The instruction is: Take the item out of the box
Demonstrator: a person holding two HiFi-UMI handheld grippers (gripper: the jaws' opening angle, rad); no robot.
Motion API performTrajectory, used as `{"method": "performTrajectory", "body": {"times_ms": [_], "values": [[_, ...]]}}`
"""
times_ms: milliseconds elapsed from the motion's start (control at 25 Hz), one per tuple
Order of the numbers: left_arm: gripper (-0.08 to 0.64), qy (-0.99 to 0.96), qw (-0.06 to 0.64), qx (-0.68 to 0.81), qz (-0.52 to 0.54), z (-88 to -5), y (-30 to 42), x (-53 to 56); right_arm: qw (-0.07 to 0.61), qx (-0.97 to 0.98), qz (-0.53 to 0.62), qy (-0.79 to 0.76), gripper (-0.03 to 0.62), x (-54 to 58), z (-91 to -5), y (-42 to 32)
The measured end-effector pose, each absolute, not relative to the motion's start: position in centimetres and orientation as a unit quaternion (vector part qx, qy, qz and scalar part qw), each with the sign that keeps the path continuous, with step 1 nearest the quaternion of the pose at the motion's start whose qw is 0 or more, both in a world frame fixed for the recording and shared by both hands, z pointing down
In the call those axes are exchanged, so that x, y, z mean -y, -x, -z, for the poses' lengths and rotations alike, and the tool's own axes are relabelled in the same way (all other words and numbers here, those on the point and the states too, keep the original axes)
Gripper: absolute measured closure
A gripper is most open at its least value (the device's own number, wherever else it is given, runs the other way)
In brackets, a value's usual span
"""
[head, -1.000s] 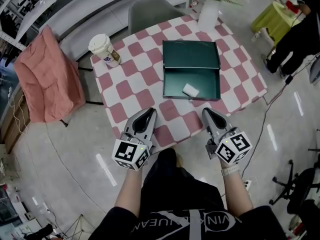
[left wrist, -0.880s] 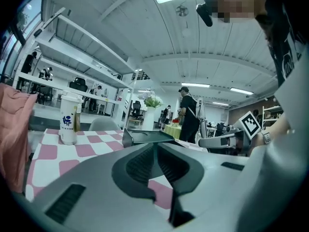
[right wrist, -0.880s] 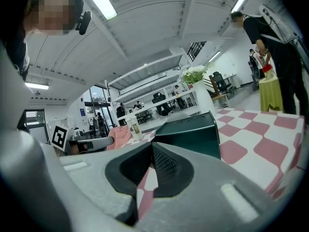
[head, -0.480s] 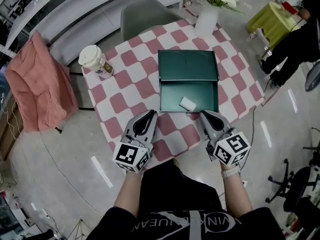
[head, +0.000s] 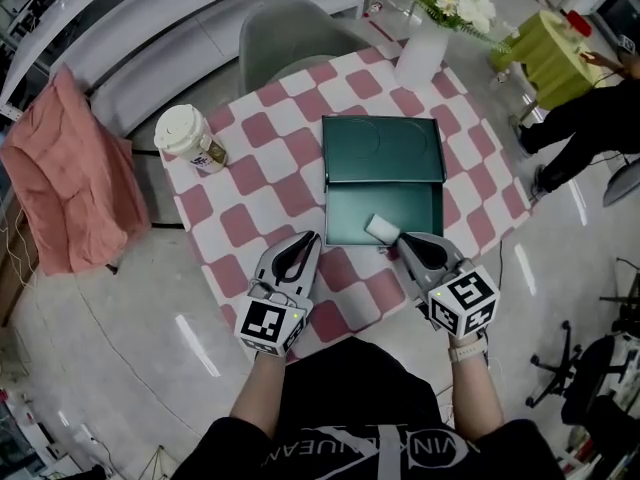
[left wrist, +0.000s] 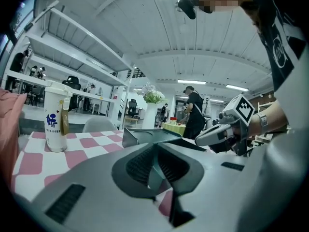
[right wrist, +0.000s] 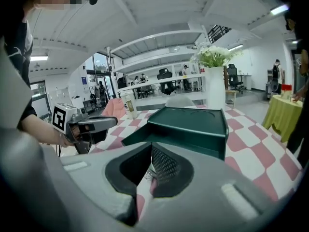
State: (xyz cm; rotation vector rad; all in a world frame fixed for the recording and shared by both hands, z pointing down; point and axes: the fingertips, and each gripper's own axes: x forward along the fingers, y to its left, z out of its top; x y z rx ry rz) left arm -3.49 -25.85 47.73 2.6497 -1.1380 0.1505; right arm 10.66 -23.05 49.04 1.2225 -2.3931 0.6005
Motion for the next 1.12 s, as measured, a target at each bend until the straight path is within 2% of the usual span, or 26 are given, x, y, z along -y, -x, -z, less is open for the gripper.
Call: {"method": "performTrajectory", "body": {"times_ms": [720,960,1120], "values": [[0.535,-0.903,0.134,0.405,-0.053,-47.4,2.5,27.6,0.285,0.86,-0.227,-0.358,0.583,26.0,-50.1,-10.8],[0.534,-0.896,0.145,0.417,-0.057,-47.8,2.9,27.9,0.325,0.866,-0.243,-0.291,0.557,26.6,-51.6,-9.4],[0.534,-0.891,0.148,0.424,-0.059,-48.1,3.1,27.9,0.368,0.859,-0.259,-0.242,0.506,26.3,-53.3,-8.6]]}}
